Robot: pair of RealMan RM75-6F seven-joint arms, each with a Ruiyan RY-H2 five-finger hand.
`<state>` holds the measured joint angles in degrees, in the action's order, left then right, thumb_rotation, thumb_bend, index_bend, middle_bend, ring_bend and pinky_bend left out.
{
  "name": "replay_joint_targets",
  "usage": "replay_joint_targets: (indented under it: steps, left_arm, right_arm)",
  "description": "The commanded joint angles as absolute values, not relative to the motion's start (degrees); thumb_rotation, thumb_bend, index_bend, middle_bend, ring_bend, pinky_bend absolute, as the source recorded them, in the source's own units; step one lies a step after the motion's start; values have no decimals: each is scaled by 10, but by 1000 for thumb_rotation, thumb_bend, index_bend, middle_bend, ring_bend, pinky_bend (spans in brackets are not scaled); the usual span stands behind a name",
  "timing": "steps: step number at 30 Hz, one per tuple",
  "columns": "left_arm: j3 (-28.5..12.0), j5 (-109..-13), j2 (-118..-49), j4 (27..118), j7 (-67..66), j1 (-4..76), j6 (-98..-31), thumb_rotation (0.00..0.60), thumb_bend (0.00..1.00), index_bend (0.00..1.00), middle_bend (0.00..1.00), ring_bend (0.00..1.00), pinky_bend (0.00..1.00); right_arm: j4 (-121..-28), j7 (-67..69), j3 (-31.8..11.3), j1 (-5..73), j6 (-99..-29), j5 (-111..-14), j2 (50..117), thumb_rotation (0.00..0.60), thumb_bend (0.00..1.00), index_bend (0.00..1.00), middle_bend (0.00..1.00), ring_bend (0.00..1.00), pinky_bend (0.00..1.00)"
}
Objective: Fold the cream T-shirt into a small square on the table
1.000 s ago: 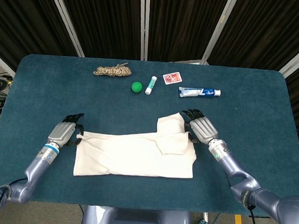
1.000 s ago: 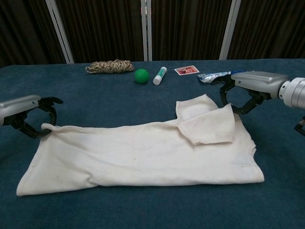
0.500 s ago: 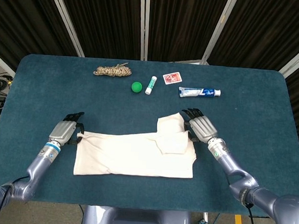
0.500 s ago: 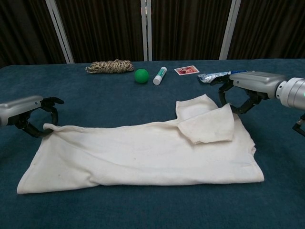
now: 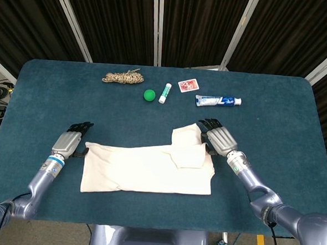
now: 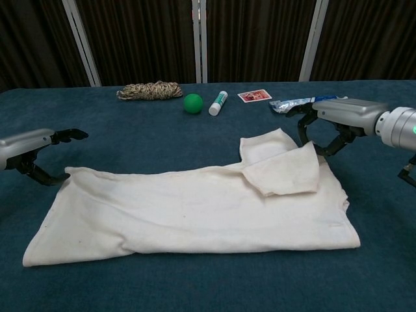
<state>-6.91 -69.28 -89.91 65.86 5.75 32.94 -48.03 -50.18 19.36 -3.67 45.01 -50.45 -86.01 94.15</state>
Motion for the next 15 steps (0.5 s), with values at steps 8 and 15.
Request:
replay_joint_targets:
  steps: [8,15]
  left_arm:
    - [-82,-679,-830,750,-2,302,-550,600,463,0,0,0,0]
    - [-94,-594,-763,895,-164,260,-655,600,462,0,0,0,0]
  right_arm:
    - [-503,181,-39,451,-501,-855,942,600,451,751,82,0,0]
    - [-508,165,-42,452,-498,-850,942,600,450,749,82,0,0]
